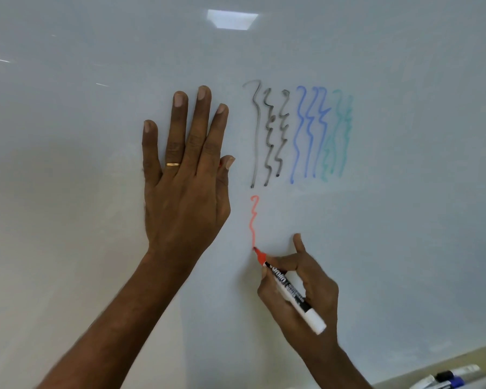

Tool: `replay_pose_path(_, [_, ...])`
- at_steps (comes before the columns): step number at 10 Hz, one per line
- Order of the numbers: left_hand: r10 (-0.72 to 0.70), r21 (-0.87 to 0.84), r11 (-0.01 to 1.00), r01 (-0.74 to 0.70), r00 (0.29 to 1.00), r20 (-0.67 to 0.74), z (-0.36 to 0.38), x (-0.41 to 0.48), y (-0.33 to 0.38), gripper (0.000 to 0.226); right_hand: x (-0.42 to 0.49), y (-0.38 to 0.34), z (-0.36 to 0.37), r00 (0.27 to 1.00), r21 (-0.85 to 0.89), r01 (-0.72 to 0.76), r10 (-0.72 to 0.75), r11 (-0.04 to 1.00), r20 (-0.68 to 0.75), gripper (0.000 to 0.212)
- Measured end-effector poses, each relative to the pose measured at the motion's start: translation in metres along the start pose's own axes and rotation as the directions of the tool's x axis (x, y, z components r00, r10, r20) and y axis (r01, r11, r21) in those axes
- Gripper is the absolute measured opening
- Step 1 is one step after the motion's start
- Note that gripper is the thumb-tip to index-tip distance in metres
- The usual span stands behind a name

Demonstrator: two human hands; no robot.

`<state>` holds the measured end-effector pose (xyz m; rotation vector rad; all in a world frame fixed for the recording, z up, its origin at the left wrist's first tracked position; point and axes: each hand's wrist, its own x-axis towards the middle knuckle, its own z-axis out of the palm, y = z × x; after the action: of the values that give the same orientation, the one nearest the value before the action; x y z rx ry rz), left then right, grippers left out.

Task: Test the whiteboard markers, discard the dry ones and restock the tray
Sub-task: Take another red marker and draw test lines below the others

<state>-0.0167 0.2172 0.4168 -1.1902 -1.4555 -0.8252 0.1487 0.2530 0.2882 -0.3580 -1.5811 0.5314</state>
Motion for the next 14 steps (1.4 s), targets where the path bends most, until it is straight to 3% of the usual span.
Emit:
replay_pose_path(1, [-0.006, 0.0, 1.0, 0.006, 1.0, -0.004, 0.0, 0.0, 0.0, 0.051, 0.029, -0.01, -0.005, 0.996, -0.018, 0.034, -0.036, 0.999, -0.08, 0.015])
replay_pose_path(3, [-0.013, 0.0, 1.0, 0.013, 1.0, -0.005, -0.001, 0.0, 0.0, 0.051, 0.056, -0.022, -0.002, 0.991, 0.0, 0.104, -0.104, 0.995, -0.082, 0.012])
replay_pose_path(8, [-0.022, 0.0, 1.0, 0.022, 1.0, -0.005, 0.002, -0.001, -0.001, 0.051, 0.044, 0.0, -0.009, 0.992, -0.051, 0.106, -0.109, 0.993, -0.06, 0.012])
replay_pose_path(11, [-0.02, 0.012, 1.0, 0.02, 1.0, -0.006, 0.001, 0.0, 0.002, 0.051, 0.025, 0.014, -0.007, 0.963, -0.23, 0.251, -0.268, 0.94, -0.042, 0.005])
replay_pose_path(12, [-0.022, 0.005, 1.0, 0.022, 1.0, -0.002, 0.001, 0.0, 0.002, 0.051, 0.018, 0.017, -0.009, 0.969, -0.249, 0.236, -0.247, 0.939, -0.011, 0.006])
replay_pose_path(13, [-0.028, 0.002, 1.0, 0.028, 1.0, -0.006, 0.0, -0.001, 0.002, 0.051, 0.016, 0.006, -0.014, 0.998, -0.093, 0.025, -0.029, 0.995, -0.048, 0.006])
replay_pose_path(14, [-0.028, 0.002, 1.0, 0.028, 1.0, -0.011, 0.0, -0.001, 0.002, 0.051, 0.028, -0.004, -0.016, 0.995, 0.008, -0.043, 0.044, 0.999, -0.095, 0.013])
